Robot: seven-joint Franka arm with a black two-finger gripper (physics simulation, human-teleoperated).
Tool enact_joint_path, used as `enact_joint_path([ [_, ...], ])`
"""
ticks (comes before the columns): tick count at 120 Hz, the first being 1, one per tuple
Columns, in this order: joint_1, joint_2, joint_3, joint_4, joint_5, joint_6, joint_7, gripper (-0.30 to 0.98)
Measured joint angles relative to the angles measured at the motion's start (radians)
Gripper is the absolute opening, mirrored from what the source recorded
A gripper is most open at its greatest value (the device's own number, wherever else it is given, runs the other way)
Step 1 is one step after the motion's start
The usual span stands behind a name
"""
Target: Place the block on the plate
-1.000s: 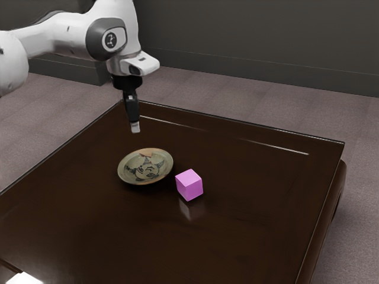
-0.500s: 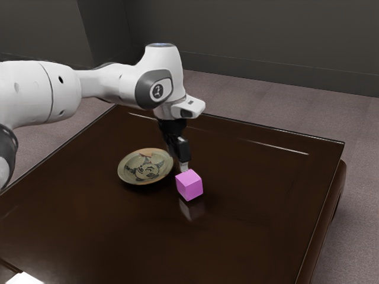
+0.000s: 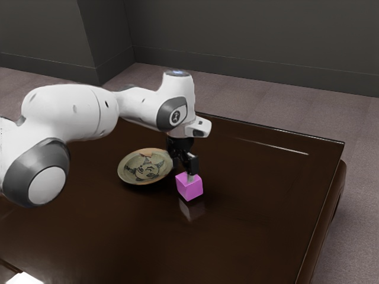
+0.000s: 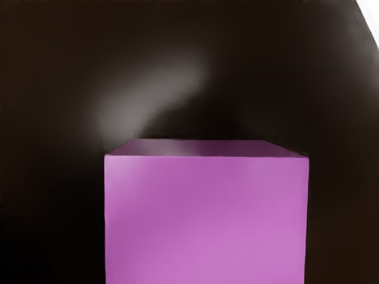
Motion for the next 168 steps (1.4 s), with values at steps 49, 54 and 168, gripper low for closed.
enact_joint_path([
  [49, -0.009, 0.078, 0.001, 0.015, -0.067, 0.116, 0.047, 0.69],
  [54, -0.009, 0.080, 0.001, 0.008, -0.074, 0.123, 0.050, 0.69],
  [168, 0.090, -0.201, 0.091, -0.198, -0.025, 0.039, 0.101, 0.42],
])
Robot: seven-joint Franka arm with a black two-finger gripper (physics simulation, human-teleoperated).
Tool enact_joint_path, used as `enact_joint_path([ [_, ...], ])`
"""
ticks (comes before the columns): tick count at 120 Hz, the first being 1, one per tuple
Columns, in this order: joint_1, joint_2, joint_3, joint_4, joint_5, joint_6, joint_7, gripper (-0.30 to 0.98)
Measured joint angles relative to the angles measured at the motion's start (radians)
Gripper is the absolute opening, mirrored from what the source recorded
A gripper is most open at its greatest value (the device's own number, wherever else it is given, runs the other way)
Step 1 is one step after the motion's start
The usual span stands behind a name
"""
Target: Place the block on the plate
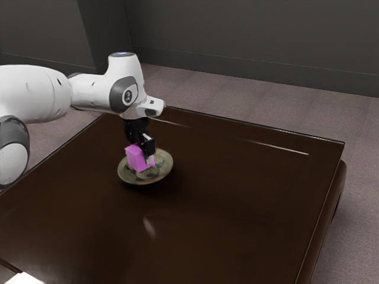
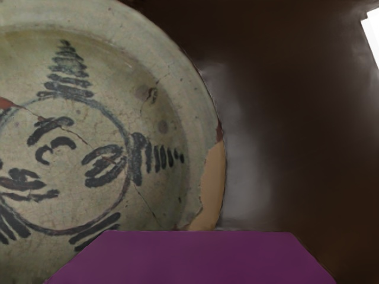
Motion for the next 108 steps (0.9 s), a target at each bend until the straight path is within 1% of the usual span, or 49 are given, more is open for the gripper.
enact_joint_path([
  [8, 0.006, 0.030, 0.017, 0.033, 0.003, -0.006, 0.006, 0.43],
  [27, 0.041, 0.172, 0.023, 0.160, 0.001, -0.009, 0.017, 0.43],
  [37, 0.054, 0.221, 0.025, 0.211, -0.001, -0.007, 0.021, 0.43],
  [48, 0.060, 0.255, 0.025, 0.230, -0.003, 0.006, 0.026, 0.44],
  [60, 0.060, 0.261, 0.025, 0.233, -0.005, 0.018, 0.030, 0.53],
  [72, 0.060, 0.238, 0.025, 0.233, -0.004, 0.024, 0.033, 0.59],
  [80, 0.058, 0.197, 0.024, 0.220, -0.004, 0.020, 0.036, 0.61],
  [97, 0.041, 0.058, 0.007, 0.104, -0.003, -0.024, 0.047, 0.65],
  [108, 0.022, -0.025, 0.002, 0.080, -0.001, -0.076, 0.068, 0.66],
])
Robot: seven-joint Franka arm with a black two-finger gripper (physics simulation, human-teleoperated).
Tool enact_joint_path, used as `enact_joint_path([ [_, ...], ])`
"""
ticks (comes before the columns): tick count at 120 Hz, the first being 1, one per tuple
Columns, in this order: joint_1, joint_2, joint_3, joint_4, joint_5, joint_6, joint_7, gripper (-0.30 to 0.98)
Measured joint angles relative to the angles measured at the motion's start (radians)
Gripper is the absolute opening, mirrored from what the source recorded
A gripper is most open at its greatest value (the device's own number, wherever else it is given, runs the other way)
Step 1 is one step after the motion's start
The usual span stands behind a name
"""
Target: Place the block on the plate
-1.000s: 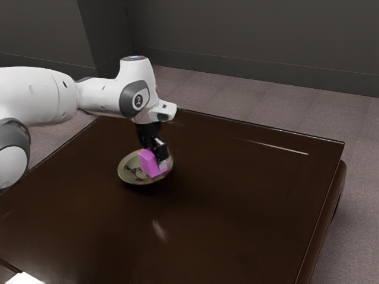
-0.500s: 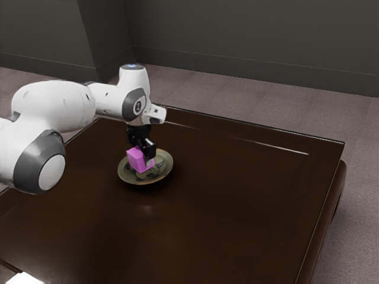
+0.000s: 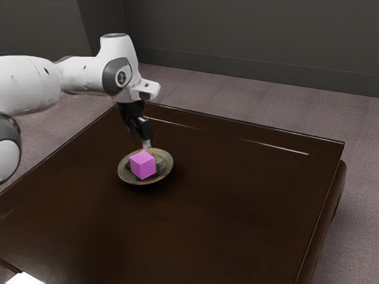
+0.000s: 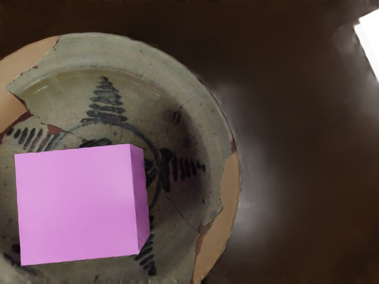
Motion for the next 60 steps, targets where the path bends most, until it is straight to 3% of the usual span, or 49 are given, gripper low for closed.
enact_joint_path([
  [12, -0.020, -0.092, 0.000, 0.001, 0.004, -0.057, 0.044, 0.67],
  [39, -0.062, -0.280, -0.024, 0.009, 0.084, -0.174, 0.129, 0.68],
  [60, -0.074, -0.316, -0.046, 0.007, 0.125, -0.226, 0.176, 0.68],
])
